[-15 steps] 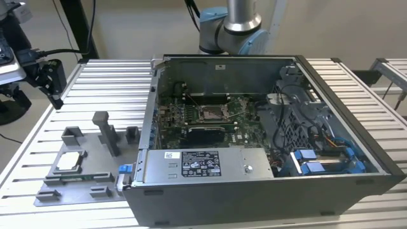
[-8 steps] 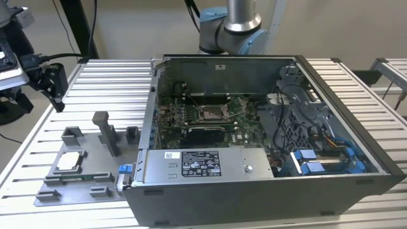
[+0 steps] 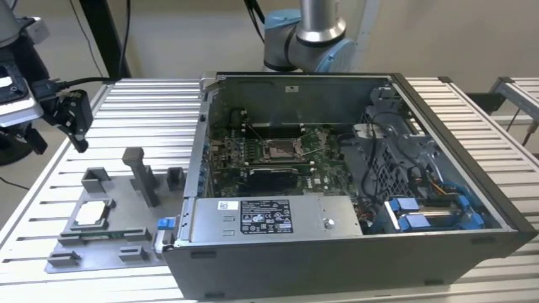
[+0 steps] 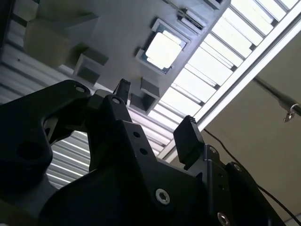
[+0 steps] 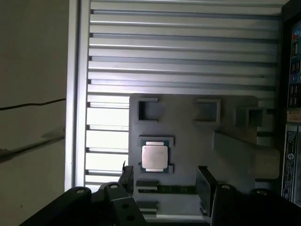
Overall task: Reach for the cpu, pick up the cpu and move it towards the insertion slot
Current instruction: 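Pick up the cpu and move it towards the insertion slot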
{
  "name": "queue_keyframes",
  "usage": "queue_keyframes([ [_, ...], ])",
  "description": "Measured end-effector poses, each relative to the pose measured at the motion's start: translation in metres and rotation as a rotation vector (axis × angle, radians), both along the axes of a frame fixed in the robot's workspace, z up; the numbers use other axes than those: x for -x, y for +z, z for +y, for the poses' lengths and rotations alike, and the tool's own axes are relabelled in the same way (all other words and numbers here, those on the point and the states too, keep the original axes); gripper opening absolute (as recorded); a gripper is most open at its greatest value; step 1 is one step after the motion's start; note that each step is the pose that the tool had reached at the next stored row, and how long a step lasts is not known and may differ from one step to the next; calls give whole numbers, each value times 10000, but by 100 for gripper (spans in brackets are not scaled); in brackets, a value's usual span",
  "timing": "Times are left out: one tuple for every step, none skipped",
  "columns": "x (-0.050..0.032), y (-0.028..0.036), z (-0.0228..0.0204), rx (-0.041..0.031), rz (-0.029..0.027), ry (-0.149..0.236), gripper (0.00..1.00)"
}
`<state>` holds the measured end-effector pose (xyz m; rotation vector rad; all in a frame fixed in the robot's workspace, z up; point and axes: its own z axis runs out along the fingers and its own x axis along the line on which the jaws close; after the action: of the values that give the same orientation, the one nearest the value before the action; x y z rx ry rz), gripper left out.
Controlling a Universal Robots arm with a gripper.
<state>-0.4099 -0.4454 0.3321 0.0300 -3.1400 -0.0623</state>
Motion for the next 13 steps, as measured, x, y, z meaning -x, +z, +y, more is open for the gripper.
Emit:
queue_keyframes([
  [0, -9, 0, 0, 0, 0, 100],
  [0, -20, 0, 1, 2, 0, 100],
  [0, -24, 0, 1, 1, 0, 100],
  [0, -30, 0, 0, 0, 0, 100],
  [0, -34, 0, 0, 1, 0, 100],
  [0, -39, 0, -1, 1, 0, 100],
  [0, -47, 0, -2, -1, 0, 100],
  [0, -57, 0, -2, -1, 0, 100],
  [0, -65, 0, -1, 0, 0, 100],
  [0, -74, 0, -1, 0, 0, 100],
  [0, -83, 0, -1, 0, 0, 100],
  [0, -92, 0, -1, 1, 0, 100],
  [0, -101, 0, -1, 0, 0, 100],
])
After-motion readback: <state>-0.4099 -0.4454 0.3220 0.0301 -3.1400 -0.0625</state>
